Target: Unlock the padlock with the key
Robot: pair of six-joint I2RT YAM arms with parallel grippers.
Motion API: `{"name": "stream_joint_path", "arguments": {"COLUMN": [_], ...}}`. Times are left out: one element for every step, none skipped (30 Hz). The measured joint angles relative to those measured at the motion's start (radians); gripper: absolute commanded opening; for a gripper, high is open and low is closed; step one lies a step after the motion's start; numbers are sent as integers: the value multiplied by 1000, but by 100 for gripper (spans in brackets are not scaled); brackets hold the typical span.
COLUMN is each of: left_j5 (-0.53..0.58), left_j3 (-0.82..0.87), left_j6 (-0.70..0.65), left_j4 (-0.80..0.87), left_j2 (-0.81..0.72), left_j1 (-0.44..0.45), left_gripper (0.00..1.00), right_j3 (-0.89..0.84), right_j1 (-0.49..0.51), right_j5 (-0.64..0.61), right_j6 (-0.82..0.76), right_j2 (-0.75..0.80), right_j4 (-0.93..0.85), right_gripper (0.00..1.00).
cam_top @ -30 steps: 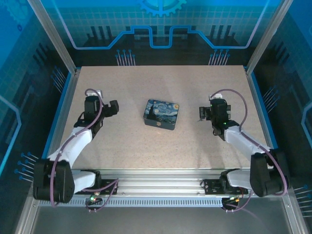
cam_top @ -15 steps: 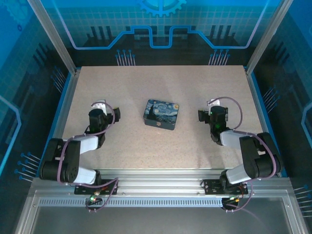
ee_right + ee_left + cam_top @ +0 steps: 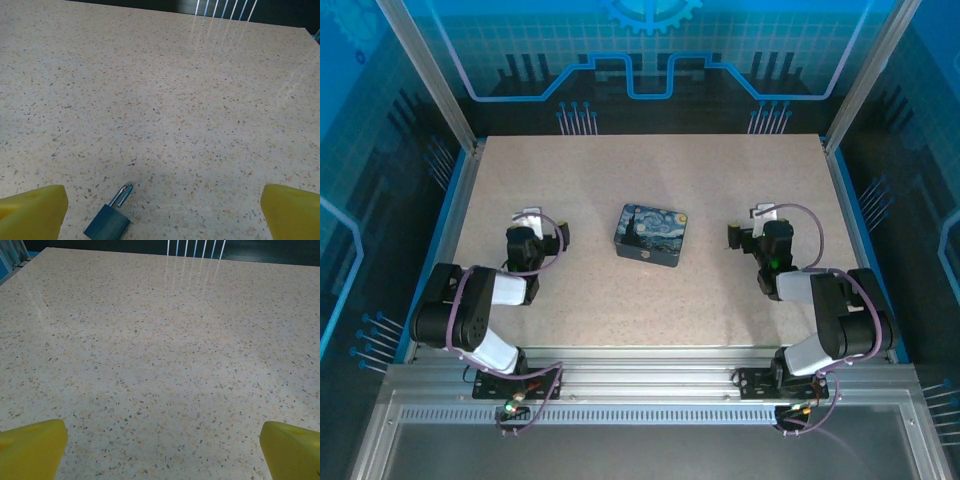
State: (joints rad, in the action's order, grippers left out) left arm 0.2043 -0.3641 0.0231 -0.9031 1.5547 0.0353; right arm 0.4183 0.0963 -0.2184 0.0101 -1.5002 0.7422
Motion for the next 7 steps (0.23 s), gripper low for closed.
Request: {"name": "stream_joint_path", "arguments": {"left_j5": [0,0,2,13,19,24,33], "left_j3": [0,0,0,0,0,0,1], "left_j6": [0,0,0,0,0,0,-3], "left_j4": [0,0,-1,-2,-3,-4,-11], "left_j2": [0,0,0,0,0,0,0], "left_j1": [0,0,0,3,5,6,10], "left_gripper": [99,99,99,99,99,99,99], "right_j3": [0,0,0,0,0,0,0], "right_j1": [-2,-5,-6,-8,-8,-9,-9], "right_j5": [7,15,19,23,25,29,30], "right_j6": [0,0,0,0,0,0,0], "right_j2": [0,0,0,0,0,0,0], "right_j4": [0,0,0,0,0,0,0], "right_gripper": [100,100,100,100,100,100,100]}}
